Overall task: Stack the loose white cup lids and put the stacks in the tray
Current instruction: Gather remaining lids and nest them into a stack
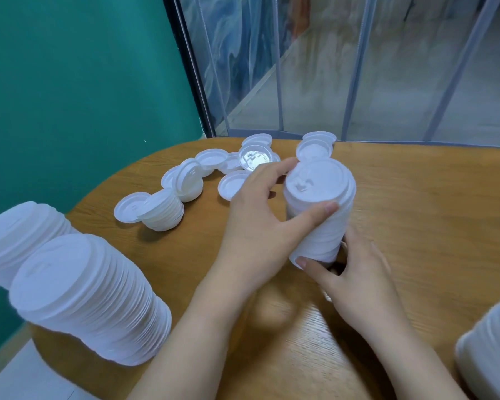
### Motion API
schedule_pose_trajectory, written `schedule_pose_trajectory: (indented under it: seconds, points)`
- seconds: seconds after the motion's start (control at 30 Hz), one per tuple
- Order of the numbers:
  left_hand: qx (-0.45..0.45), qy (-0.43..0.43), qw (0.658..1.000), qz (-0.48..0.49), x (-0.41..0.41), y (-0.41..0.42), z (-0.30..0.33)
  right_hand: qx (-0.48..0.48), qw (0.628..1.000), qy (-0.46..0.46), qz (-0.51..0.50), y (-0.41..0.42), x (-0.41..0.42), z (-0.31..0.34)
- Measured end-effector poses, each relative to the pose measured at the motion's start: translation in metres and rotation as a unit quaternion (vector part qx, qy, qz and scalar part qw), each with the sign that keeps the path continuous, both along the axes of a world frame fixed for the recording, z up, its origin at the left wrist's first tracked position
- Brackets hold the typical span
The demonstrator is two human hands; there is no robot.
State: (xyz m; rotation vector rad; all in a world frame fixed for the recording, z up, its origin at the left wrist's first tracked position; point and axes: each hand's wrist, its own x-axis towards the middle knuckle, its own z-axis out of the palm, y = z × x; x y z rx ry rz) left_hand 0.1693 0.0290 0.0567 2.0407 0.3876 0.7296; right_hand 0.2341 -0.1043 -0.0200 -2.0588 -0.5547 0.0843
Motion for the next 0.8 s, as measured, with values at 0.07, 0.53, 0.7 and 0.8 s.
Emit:
schedule_pose_trajectory:
  seconds: [0.07,0.53,0.7,0.8]
  points:
    - [0.012,0.021,1.000,-0.008,0.004,-0.001,-0.005,-0.005,1.000,-0.003,-0.004,0.000,0.000,-0.001]
    - [0.068,0.066,0.994,-0.046,0.014,0.010,-0.013,-0.019,1.000,-0.005,-0.008,0.000,0.000,0.001]
    - [-0.035,0.028,0.999,-0.021,0.016,0.032,-0.022,-0.022,1.000,0.002,-0.015,0.000,-0.002,0.003]
    - [0.047,0.054,0.992,0.102,0.019,0.057,-0.052,-0.021,1.000,0.003,-0.018,0.000,-0.002,0.005]
